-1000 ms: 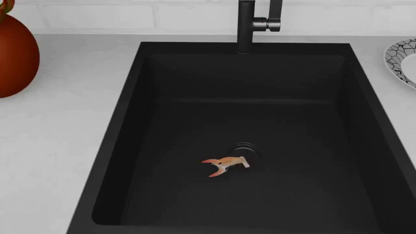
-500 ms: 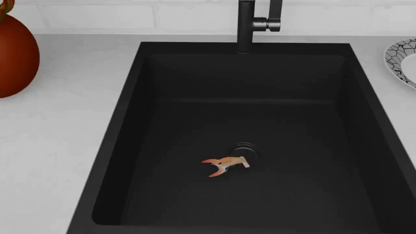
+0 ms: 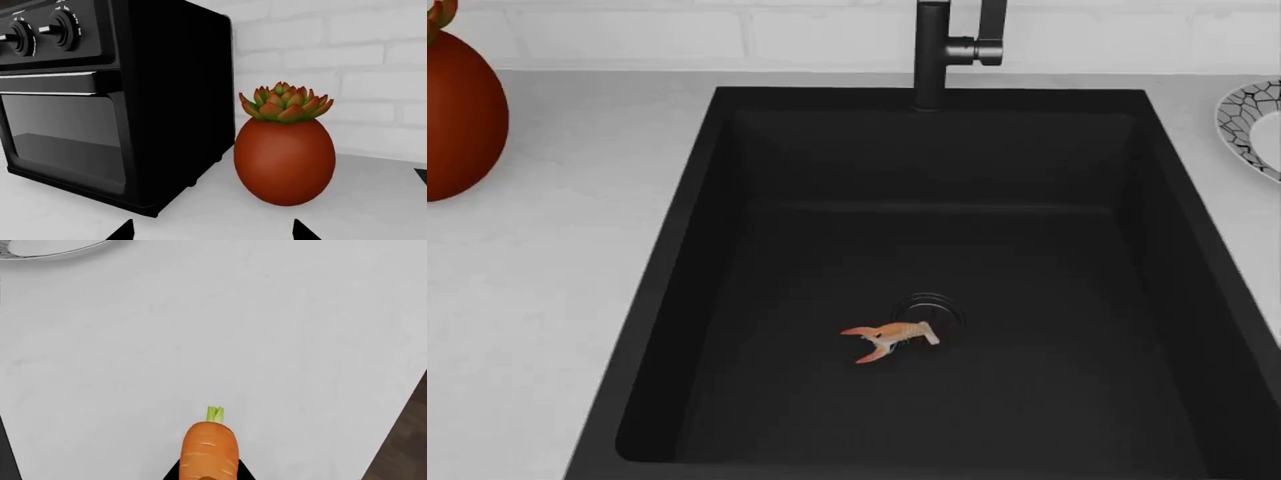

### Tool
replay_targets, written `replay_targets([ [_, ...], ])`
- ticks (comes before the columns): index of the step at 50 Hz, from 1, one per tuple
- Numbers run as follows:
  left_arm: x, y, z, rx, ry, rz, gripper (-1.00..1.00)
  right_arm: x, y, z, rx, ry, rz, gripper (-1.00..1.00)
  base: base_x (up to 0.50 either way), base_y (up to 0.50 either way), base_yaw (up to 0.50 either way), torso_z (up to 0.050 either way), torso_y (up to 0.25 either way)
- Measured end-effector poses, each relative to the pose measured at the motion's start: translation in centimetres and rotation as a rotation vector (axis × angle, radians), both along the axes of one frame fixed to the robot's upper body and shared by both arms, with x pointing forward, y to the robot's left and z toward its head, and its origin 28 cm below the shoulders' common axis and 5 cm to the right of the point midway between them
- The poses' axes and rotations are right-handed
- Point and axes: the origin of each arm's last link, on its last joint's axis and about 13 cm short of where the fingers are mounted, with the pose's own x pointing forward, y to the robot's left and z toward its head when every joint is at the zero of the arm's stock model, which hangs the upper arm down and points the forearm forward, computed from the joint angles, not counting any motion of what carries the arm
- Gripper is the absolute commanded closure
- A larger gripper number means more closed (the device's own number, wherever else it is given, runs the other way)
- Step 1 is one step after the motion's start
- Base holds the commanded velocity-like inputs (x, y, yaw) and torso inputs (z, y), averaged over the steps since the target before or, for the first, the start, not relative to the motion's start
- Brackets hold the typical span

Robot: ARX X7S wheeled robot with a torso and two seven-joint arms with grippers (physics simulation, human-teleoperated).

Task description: Pick the carrot from the counter and place it in the sink

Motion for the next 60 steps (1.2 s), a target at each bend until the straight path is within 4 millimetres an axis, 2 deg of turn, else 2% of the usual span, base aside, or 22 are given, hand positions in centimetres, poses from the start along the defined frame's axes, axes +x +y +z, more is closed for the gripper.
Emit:
replay_targets([
  [13, -0.2, -0.6, 0.7, -0.003, 0.005, -0.004, -1.0, 0.2, 0.4, -0.2, -0.007, -0.008, 0.028, 1.0, 0.0, 0.0, 0.0, 0.0, 0.0],
  [19, -0.1, -0.7, 0.9, -0.003, 0.006, -0.007, -1.0, 1.1, 1.6, 1.7, -0.034, -0.018, 0.127, 1.0, 0.0, 0.0, 0.0, 0.0, 0.0],
  [26, 0.2, -0.5, 0.8, -0.002, 0.01, -0.012, -1.0, 2.9, 3.8, 4.9, -0.104, -0.041, 0.283, 1.0, 0.0, 0.0, 0.0, 0.0, 0.0],
  [33, 0.4, -0.4, 0.6, -0.003, 0.012, -0.014, -1.0, 5.1, 5.9, 6.6, -0.166, -0.048, 0.443, 1.0, 0.0, 0.0, 0.0, 0.0, 0.0],
  [48, 0.4, -0.3, 0.6, 0.002, 0.014, -0.016, -1.0, 10.9, 9.7, 7.2, -0.223, -0.029, 0.726, 1.0, 0.0, 0.0, 0.0, 0.0, 0.0],
  [60, 0.5, -0.2, 0.6, 0.003, 0.012, -0.016, -1.0, 14.0, 11.7, 6.7, -0.227, 0.013, 0.837, 1.0, 0.0, 0.0, 0.0, 0.0, 0.0],
])
